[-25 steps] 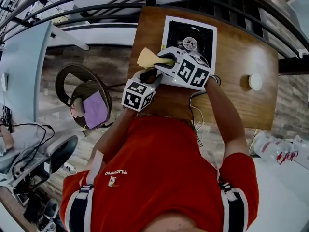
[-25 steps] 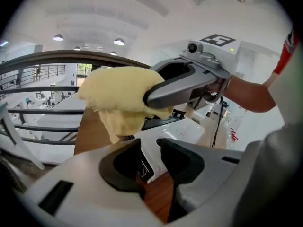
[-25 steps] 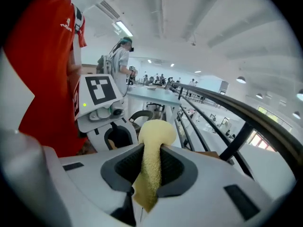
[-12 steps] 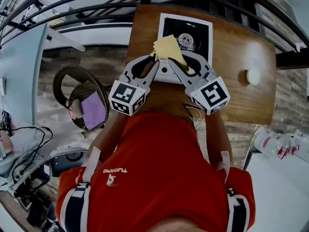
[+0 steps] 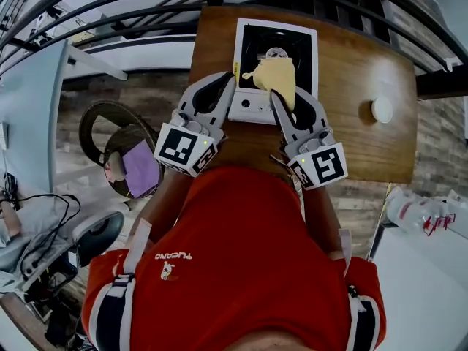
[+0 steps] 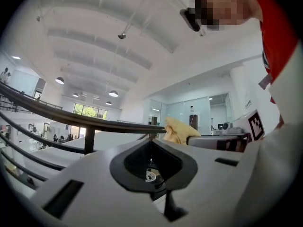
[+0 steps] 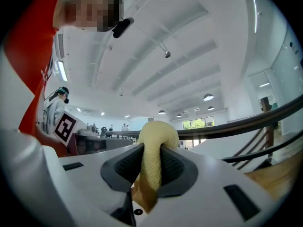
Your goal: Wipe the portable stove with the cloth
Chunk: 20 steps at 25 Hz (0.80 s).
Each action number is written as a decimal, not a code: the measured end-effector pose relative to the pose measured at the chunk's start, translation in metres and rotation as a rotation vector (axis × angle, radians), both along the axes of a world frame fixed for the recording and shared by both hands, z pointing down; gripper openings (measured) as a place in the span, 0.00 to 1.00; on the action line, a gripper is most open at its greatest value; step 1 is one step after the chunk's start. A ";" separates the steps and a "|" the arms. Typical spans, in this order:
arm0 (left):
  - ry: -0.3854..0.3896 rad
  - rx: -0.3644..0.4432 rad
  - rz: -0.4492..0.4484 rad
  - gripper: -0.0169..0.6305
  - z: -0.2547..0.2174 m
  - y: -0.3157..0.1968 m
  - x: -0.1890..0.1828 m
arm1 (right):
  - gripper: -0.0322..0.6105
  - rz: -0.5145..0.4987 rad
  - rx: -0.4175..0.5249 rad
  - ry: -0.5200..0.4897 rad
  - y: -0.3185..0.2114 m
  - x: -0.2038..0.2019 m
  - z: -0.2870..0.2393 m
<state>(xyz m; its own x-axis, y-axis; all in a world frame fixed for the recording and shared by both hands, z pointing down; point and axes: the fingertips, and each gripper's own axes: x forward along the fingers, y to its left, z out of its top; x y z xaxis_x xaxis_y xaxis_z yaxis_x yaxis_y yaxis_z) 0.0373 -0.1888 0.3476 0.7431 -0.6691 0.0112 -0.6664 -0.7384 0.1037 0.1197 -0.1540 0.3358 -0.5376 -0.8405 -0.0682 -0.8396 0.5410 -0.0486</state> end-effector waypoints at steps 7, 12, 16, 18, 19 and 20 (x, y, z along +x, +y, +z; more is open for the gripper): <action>0.018 0.037 0.046 0.04 -0.010 0.004 0.010 | 0.19 0.071 0.010 0.001 -0.001 0.009 0.001; 0.028 0.032 0.049 0.04 -0.010 0.003 0.012 | 0.19 0.068 0.010 -0.002 -0.001 0.011 0.001; 0.029 0.029 0.045 0.04 -0.010 0.001 0.011 | 0.19 0.069 0.009 -0.006 -0.003 0.011 0.001; 0.030 0.028 0.041 0.04 -0.010 0.000 0.010 | 0.19 0.072 0.010 -0.008 -0.004 0.012 0.001; 0.031 0.027 0.040 0.04 -0.009 0.000 0.010 | 0.19 0.074 0.009 -0.010 -0.004 0.013 0.001; 0.032 0.025 0.039 0.04 -0.009 -0.001 0.009 | 0.19 0.077 0.008 -0.012 -0.005 0.014 0.002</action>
<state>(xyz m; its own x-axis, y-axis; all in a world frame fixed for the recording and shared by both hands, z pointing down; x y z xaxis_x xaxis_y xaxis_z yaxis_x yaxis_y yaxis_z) 0.0468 -0.1893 0.3389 0.7684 -0.6393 -0.0294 -0.6335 -0.7664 0.1062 0.1339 -0.1589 0.3377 -0.4705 -0.8787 -0.0813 -0.8781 0.4753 -0.0552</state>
